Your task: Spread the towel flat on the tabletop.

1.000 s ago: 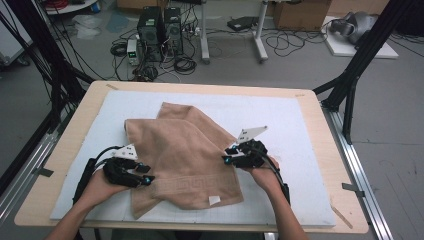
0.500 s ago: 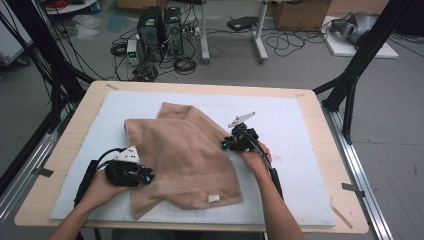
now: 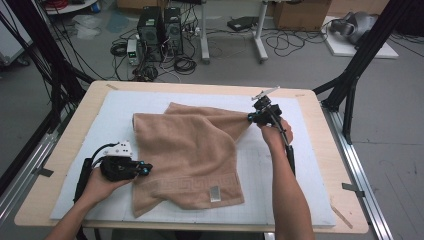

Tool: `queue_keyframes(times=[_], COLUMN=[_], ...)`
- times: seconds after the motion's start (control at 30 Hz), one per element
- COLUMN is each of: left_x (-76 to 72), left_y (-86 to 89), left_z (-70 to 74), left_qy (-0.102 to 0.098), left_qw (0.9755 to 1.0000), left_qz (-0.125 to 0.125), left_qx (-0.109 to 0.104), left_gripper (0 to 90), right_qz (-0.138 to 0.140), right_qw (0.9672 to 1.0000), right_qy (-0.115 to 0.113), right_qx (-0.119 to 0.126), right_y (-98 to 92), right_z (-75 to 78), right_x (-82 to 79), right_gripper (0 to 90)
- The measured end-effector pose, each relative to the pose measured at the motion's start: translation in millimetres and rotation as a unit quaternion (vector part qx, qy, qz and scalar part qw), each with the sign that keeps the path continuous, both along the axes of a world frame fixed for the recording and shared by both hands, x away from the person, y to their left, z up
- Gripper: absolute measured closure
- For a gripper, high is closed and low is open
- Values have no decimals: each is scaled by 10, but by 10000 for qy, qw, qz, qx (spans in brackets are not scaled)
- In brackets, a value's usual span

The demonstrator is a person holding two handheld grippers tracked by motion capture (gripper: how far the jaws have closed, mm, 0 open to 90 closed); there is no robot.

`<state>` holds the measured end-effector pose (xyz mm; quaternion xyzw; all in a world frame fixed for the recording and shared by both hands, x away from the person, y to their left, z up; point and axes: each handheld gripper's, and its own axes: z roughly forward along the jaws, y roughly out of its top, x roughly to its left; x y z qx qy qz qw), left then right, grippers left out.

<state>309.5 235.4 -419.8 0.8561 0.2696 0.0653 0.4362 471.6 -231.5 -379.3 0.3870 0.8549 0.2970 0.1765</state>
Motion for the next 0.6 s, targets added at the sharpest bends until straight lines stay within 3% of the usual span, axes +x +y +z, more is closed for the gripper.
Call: queue_keyframes(times=[0.13,0.2,0.23,0.3,0.37,0.43,0.5,0.6], left_x=[44,58,65,55,37,26,29,47], left_y=[66,62,49,-7,-64,-105,-141,-196], left_z=[84,89,80,54,19,-9,-55,-127], left_qy=[-37,-26,15,22,23,-42,18,34], left_qw=[9993,9992,9993,9999,9999,9996,9994,9978], left_qz=[164,200,184,105,63,71,74,115], left_qx=[-343,-336,-324,-113,92,263,348,655], left_gripper=[718,677,668,656,642,611,583,532], right_qz=[150,356,458,827,1220,1431,1674,1935], right_qw=[9990,9988,9978,9949,9915,9878,9841,9795], right_qy=[195,102,212,384,87,118,2,-11], right_qx=[376,335,428,420,452,596,595,568], right_y=[-28,22,50,168,280,339,392,421], right_z=[-21,-8,-3,13,25,6,-38,-134], right_x=[6,-89,-121,-232,-439,-573,-763,-972], right_gripper=[709,676,642,628,629,626,621,612])
